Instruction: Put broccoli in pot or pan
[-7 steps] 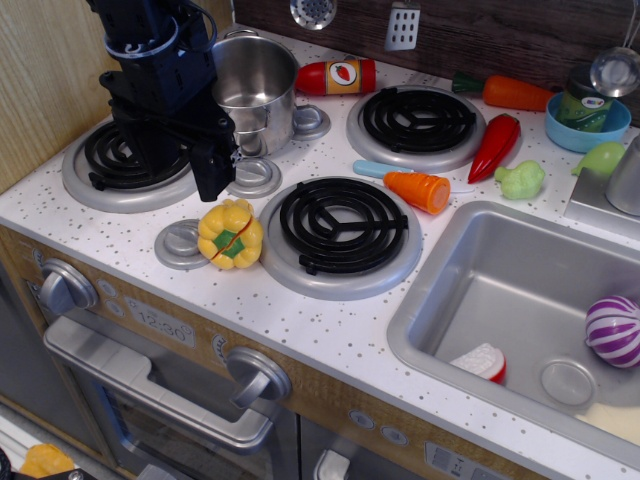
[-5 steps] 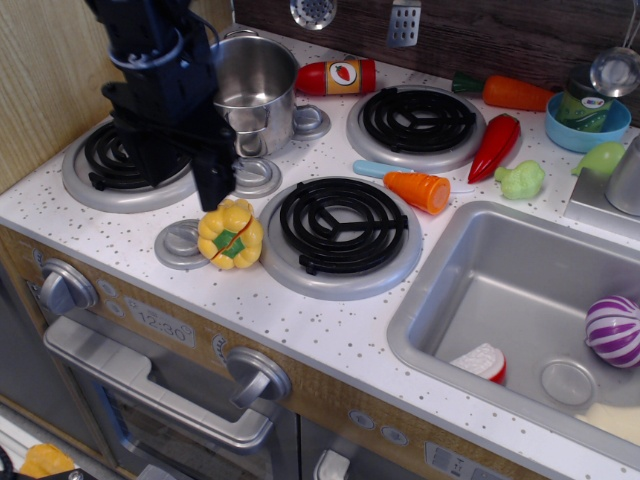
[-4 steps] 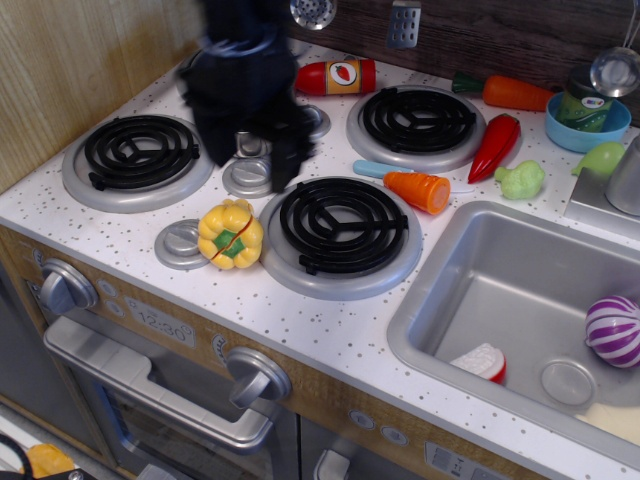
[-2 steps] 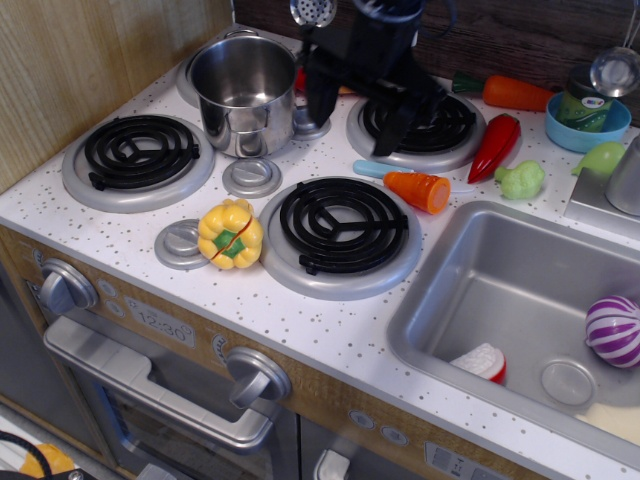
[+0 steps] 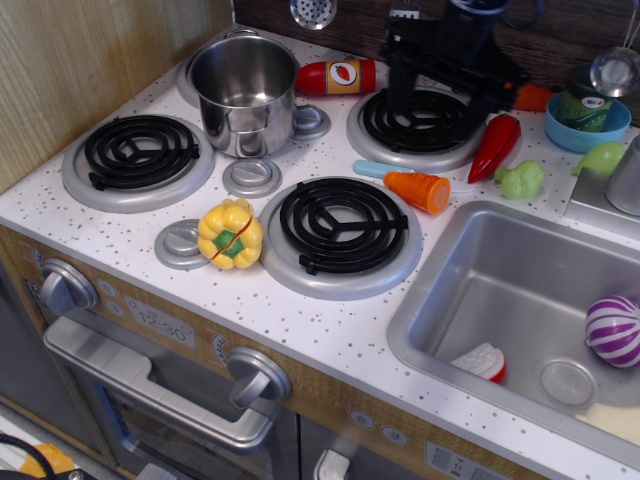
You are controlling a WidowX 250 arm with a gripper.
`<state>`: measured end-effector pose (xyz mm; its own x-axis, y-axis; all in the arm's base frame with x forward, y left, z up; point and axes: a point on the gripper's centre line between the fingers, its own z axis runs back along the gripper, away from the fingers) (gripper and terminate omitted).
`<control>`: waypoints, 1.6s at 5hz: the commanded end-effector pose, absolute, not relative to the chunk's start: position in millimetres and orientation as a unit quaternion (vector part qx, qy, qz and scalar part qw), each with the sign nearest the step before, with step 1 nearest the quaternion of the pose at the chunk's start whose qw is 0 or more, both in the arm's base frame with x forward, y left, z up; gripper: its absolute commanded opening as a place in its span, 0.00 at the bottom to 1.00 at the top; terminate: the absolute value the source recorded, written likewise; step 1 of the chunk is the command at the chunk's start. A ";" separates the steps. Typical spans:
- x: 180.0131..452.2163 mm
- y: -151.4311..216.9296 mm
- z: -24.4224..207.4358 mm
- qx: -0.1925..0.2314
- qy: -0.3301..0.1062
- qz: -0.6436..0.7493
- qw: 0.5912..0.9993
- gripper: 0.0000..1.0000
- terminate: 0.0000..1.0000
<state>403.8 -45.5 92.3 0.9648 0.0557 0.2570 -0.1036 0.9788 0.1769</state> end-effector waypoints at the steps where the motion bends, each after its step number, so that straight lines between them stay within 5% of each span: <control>1: 418.2 -82.1 108.2 0.046 -0.195 0.067 0.977 1.00 0.00; 3: 439.2 -105.3 86.2 0.019 -0.241 0.084 0.967 1.00 0.00; 8: 462.9 -104.3 43.7 -0.010 -0.274 0.091 0.957 1.00 0.00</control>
<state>456.1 -100.5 19.4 0.8556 0.2003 0.4773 -0.1893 0.9793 -0.0716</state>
